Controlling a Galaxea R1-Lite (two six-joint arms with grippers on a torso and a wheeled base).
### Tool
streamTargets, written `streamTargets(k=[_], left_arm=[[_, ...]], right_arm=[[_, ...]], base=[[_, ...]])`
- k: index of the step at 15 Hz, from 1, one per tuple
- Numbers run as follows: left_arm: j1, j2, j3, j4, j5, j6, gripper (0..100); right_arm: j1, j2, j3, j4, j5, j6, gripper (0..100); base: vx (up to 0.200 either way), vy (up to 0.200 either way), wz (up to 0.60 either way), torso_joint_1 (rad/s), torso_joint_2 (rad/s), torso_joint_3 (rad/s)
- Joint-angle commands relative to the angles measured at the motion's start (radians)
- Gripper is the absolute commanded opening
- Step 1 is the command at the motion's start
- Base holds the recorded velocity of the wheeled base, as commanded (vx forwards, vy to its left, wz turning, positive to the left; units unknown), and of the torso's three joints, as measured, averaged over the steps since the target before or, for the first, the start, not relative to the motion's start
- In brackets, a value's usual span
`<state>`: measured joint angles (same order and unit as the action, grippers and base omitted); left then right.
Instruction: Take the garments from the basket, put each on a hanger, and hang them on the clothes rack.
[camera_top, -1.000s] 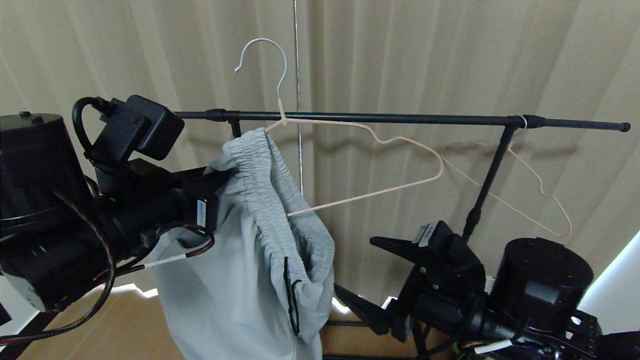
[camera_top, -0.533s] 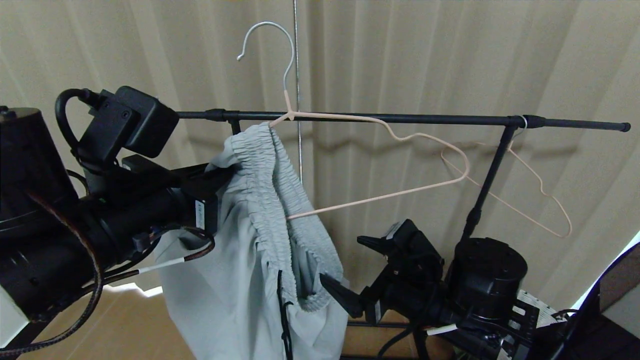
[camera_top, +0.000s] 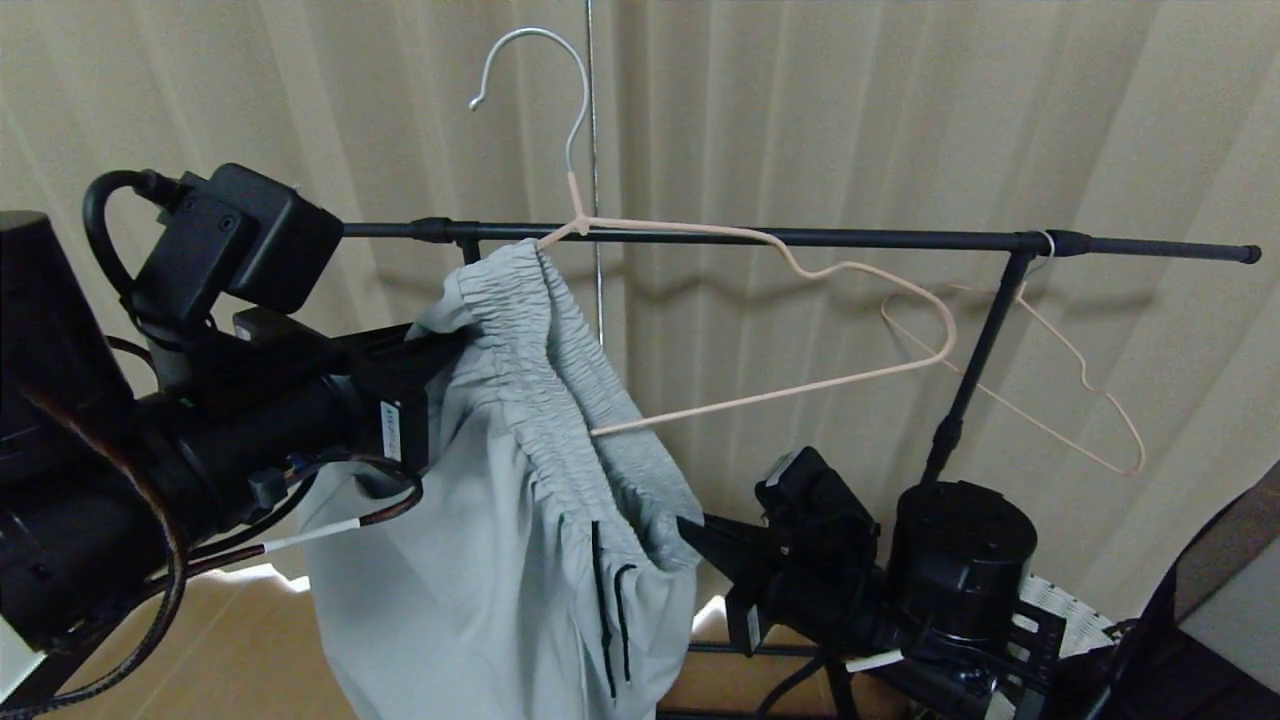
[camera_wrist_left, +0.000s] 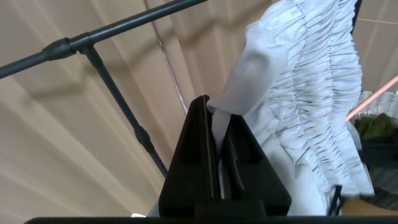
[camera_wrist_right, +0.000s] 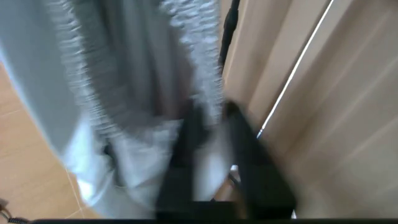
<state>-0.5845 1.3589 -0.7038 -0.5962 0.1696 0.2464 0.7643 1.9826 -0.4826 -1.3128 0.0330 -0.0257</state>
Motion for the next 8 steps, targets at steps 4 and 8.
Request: streamTargets(k=[4,8], left_arm=[[0.035,-0.02,0.046,-0.001,0.002,0.021,0],[0.101,-0.041,0.095,-0.001,0.004,0.108,0]], right_arm=[[-0.1,-0.067,0.012,0.003,-0.007,-0.003,0],[-0.175,-0.09,0.01,0.006,-0.008,-0.005,0]], base=[[0.0,0.0,0.0,0.0,0.0,0.0],[0.0,0.0,0.0,0.0,0.0,0.0]])
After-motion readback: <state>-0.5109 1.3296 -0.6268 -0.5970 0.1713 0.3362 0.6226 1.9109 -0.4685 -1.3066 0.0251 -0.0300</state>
